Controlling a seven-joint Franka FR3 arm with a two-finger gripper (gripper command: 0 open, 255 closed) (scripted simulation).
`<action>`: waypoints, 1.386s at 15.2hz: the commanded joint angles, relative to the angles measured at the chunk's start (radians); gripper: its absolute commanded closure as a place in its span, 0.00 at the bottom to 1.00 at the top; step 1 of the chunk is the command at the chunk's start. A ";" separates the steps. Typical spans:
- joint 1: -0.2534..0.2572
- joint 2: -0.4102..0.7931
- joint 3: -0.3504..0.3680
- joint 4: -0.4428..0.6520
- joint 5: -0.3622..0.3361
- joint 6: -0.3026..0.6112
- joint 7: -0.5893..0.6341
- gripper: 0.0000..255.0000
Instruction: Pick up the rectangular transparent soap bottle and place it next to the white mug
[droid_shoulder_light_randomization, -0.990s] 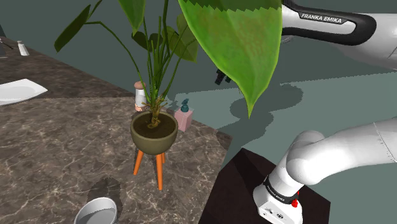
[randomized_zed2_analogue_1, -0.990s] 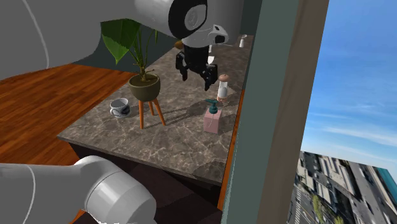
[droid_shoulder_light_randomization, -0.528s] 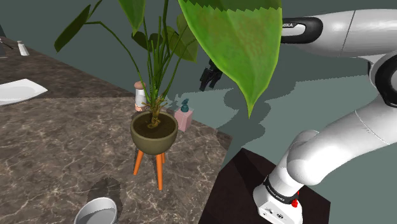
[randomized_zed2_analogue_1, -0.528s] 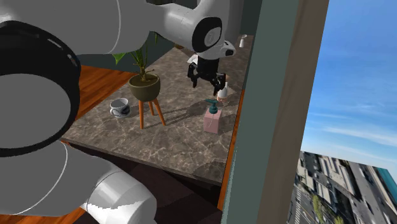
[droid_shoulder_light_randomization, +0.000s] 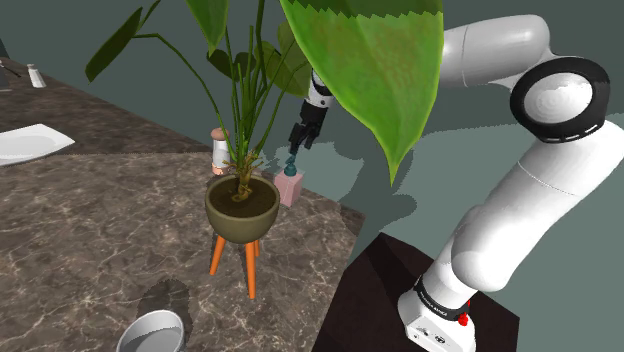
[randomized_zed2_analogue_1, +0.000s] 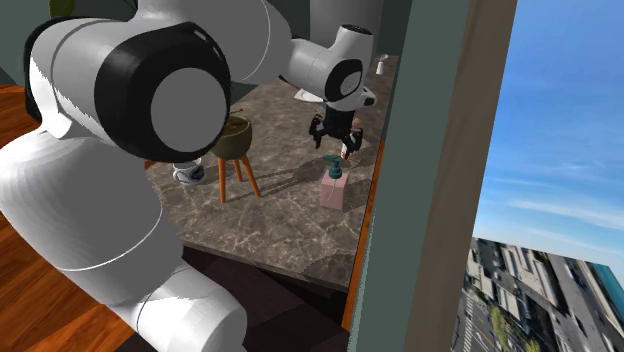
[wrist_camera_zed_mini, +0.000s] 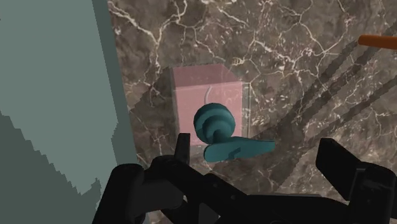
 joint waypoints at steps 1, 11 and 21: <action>0.005 0.078 0.004 0.053 0.007 0.010 -0.016 0.00; 0.012 0.134 0.012 0.009 0.020 0.107 -0.028 0.00; 0.012 0.134 0.012 0.009 0.020 0.107 -0.028 1.00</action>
